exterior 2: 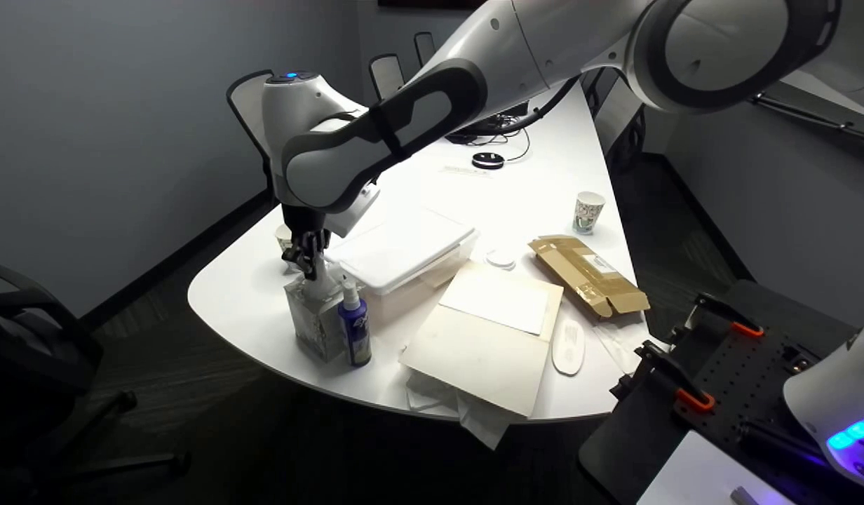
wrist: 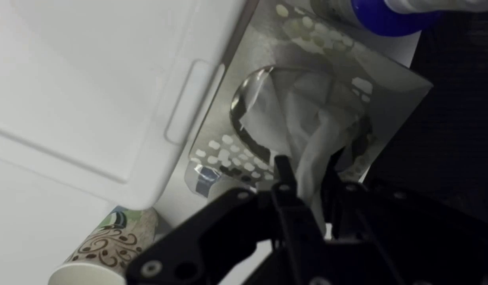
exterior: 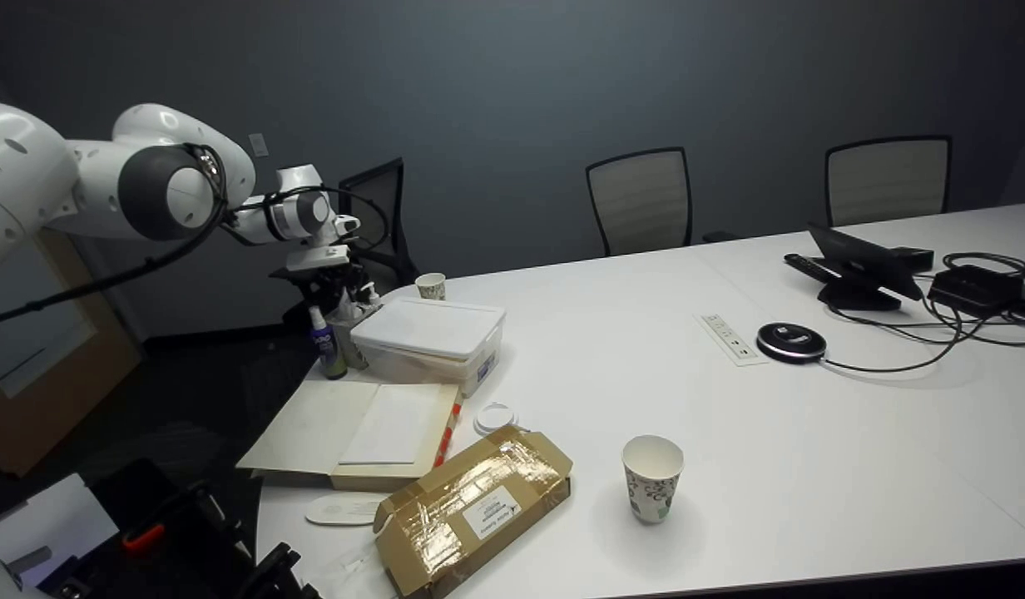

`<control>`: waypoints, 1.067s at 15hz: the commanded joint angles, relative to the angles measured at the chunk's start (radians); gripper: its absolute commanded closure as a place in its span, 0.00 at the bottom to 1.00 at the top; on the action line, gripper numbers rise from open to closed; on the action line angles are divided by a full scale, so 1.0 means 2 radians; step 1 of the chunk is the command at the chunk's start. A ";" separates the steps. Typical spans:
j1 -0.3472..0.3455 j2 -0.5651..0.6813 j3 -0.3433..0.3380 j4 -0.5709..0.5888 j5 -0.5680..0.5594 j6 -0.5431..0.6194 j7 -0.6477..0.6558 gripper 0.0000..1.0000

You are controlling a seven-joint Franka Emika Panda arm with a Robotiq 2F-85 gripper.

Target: Get a tissue from the box and then wipe the paper on the book with it

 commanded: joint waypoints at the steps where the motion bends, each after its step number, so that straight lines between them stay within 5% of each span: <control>1: 0.008 0.017 -0.005 0.052 0.019 -0.053 -0.021 1.00; 16: 0.000 -0.058 0.006 0.098 0.017 -0.108 -0.006 1.00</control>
